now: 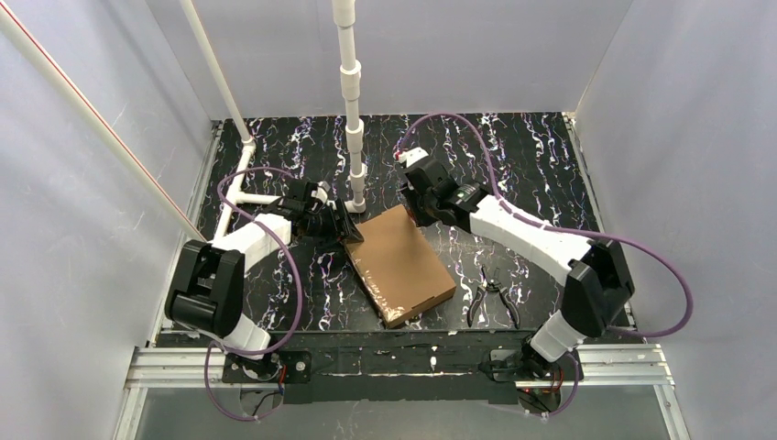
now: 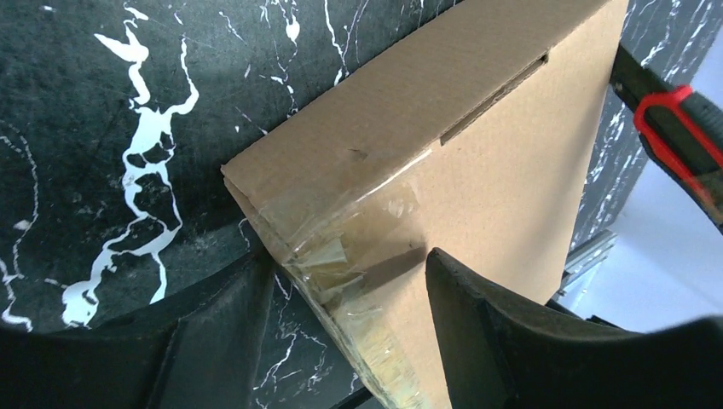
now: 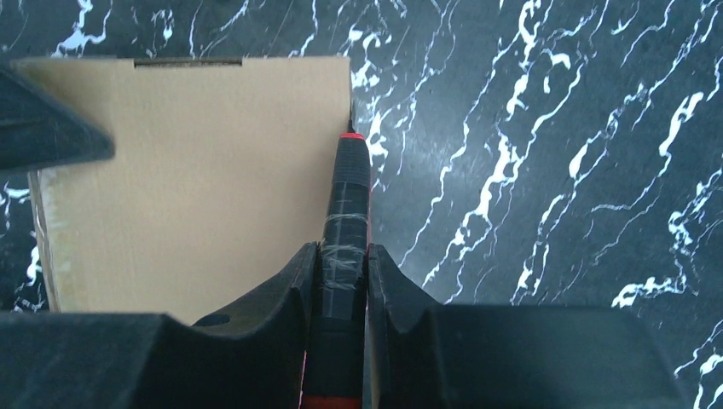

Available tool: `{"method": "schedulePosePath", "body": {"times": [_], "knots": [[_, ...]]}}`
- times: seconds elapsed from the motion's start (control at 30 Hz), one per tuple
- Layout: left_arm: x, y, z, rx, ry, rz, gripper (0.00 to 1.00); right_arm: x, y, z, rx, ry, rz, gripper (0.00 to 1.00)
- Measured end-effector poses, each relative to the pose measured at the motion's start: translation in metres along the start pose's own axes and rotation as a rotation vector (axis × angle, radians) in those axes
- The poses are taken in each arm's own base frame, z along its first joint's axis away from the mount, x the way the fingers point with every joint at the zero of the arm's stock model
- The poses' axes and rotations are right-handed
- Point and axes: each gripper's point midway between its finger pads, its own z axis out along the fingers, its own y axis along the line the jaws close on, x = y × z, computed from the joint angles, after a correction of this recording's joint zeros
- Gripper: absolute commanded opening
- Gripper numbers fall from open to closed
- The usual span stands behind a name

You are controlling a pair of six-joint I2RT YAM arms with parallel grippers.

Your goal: Unpack the express box

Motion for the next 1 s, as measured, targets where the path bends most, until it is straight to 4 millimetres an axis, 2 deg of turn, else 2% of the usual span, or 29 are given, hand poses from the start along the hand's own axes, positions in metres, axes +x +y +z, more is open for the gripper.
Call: {"method": "schedulePosePath", "body": {"times": [0.17, 0.37, 0.43, 0.57, 0.63, 0.7, 0.73, 0.77, 0.83, 0.9, 0.93, 0.97, 1.0], "knots": [[0.002, -0.003, 0.011, 0.053, 0.034, -0.079, 0.66, -0.016, 0.001, 0.021, 0.026, -0.008, -0.008, 0.01], [0.004, -0.005, 0.013, 0.068, 0.038, -0.094, 0.83, -0.047, 0.0, 0.039, 0.082, -0.037, -0.027, 0.01], [0.005, -0.003, 0.011, 0.05, 0.033, -0.083, 0.86, -0.059, -0.004, 0.04, 0.125, -0.046, -0.039, 0.01], [0.0, 0.002, -0.001, -0.008, 0.001, -0.036, 0.89, -0.074, -0.021, 0.024, 0.227, -0.072, -0.058, 0.01], [-0.006, 0.001, -0.009, -0.026, -0.027, 0.003, 0.91, -0.071, -0.032, 0.014, 0.275, -0.073, -0.061, 0.01], [-0.015, -0.003, -0.021, -0.035, -0.074, 0.055, 0.91, -0.059, -0.044, -0.003, 0.311, -0.064, -0.058, 0.01], [-0.017, -0.005, -0.025, -0.033, -0.088, 0.072, 0.84, -0.054, -0.047, -0.01, 0.319, -0.062, -0.055, 0.01], [-0.021, -0.011, -0.039, -0.02, -0.131, 0.122, 0.81, -0.044, -0.057, -0.035, 0.334, -0.069, -0.031, 0.01], [-0.02, -0.023, -0.043, 0.046, -0.136, 0.146, 0.86, -0.027, -0.056, -0.057, 0.268, -0.108, 0.018, 0.01], [-0.021, -0.03, -0.044, 0.117, -0.123, 0.117, 0.84, -0.004, -0.044, -0.079, 0.135, -0.151, 0.067, 0.01], [-0.024, -0.03, -0.045, 0.136, -0.123, 0.083, 0.83, -0.003, -0.032, -0.102, 0.021, -0.208, 0.099, 0.01], [-0.027, -0.029, -0.044, 0.134, -0.122, 0.058, 0.82, -0.012, -0.025, -0.115, -0.036, -0.259, 0.118, 0.01], [-0.028, -0.028, -0.043, 0.123, -0.108, 0.032, 0.81, -0.029, -0.011, -0.136, -0.143, -0.35, 0.147, 0.01]]}}
